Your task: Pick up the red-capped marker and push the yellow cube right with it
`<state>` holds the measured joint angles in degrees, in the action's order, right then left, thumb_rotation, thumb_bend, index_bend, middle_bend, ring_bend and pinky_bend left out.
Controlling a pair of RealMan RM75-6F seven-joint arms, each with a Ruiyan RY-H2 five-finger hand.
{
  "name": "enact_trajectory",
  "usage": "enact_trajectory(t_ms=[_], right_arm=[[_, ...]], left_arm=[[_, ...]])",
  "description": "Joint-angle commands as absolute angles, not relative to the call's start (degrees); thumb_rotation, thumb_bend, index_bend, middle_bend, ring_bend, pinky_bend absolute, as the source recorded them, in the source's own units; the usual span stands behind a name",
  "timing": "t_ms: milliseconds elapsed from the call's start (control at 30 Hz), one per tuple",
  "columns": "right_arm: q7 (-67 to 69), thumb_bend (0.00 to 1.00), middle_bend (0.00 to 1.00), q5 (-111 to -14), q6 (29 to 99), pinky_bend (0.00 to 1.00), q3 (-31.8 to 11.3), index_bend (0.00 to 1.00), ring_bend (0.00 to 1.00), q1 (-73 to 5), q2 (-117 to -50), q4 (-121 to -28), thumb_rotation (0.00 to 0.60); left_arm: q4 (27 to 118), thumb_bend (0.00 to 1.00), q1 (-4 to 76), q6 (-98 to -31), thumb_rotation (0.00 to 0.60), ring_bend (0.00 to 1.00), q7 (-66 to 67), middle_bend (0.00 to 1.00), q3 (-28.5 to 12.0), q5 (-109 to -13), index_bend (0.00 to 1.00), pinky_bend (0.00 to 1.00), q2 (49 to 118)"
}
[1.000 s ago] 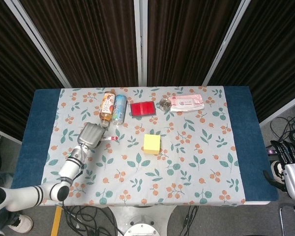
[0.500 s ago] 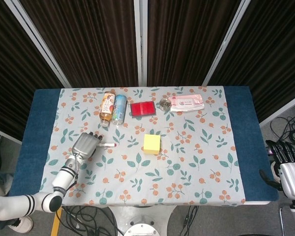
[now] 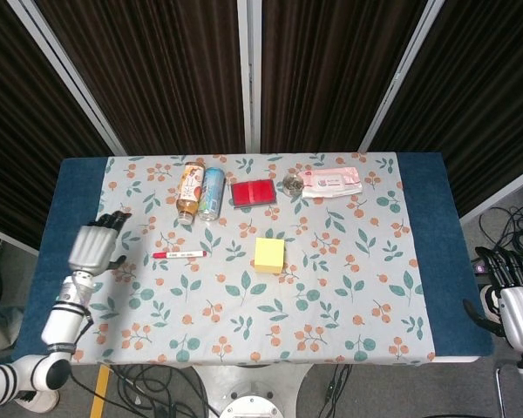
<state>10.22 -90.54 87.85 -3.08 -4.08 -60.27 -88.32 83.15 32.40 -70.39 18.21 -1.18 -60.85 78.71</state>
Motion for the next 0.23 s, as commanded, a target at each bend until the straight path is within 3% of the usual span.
enact_trajectory(t_ms=[33,233], right_arm=[[9.99,0.2,0.09,-90.51,87.7,0.0,-3.13,0.0,0.0,-4.22,-60.37,-88.28,0.6],[8.76,0.2,0.07,-90.71,87.53,0.0,-3.18,0.0,0.0,-4.49,-60.25,-89.18,0.6]], left_arm=[[79.67,0.18,24.84,-77.98,0.6,0.19,10.08,0.26,-0.26,-66.22,0.2,0.32,74.82],[82.83,0.17,18.57,-83.21,0.6,0.19,6.14,0.26,1.28,-69.25,0.21,0.3,70.69]])
